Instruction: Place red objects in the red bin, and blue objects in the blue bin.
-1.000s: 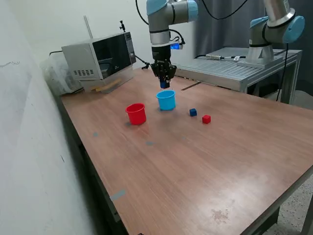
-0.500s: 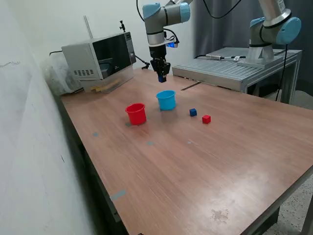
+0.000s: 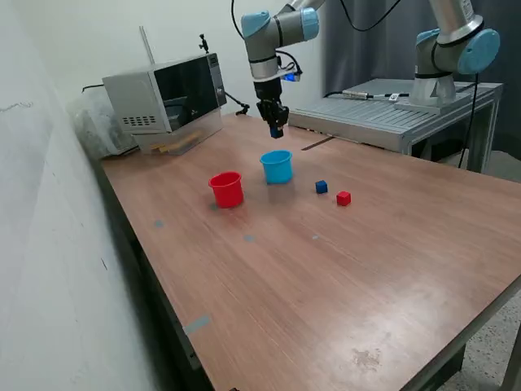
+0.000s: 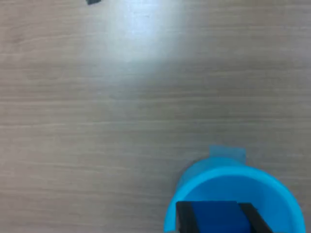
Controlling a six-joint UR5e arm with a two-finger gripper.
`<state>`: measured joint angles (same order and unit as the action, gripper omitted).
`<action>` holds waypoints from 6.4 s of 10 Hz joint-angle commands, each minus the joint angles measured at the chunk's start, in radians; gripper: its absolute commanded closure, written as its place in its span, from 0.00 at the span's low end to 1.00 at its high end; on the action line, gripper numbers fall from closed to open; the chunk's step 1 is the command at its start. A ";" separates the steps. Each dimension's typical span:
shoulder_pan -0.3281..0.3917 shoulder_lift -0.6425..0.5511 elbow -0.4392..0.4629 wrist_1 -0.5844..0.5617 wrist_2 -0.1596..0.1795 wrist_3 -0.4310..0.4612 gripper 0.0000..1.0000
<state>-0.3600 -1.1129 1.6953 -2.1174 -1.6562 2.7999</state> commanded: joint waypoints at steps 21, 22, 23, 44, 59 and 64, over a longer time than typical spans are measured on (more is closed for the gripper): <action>0.032 0.012 -0.048 -0.009 0.012 0.020 0.00; 0.032 0.012 -0.043 -0.010 0.012 0.018 0.00; 0.033 0.012 -0.042 -0.009 0.010 0.020 0.00; 0.516 0.093 0.063 -0.148 0.101 0.291 0.00; 0.461 0.114 0.063 -0.182 0.099 0.185 0.00; 0.466 0.119 0.067 -0.184 0.099 0.197 0.00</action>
<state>0.1042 -0.9973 1.7578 -2.2984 -1.5570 2.9938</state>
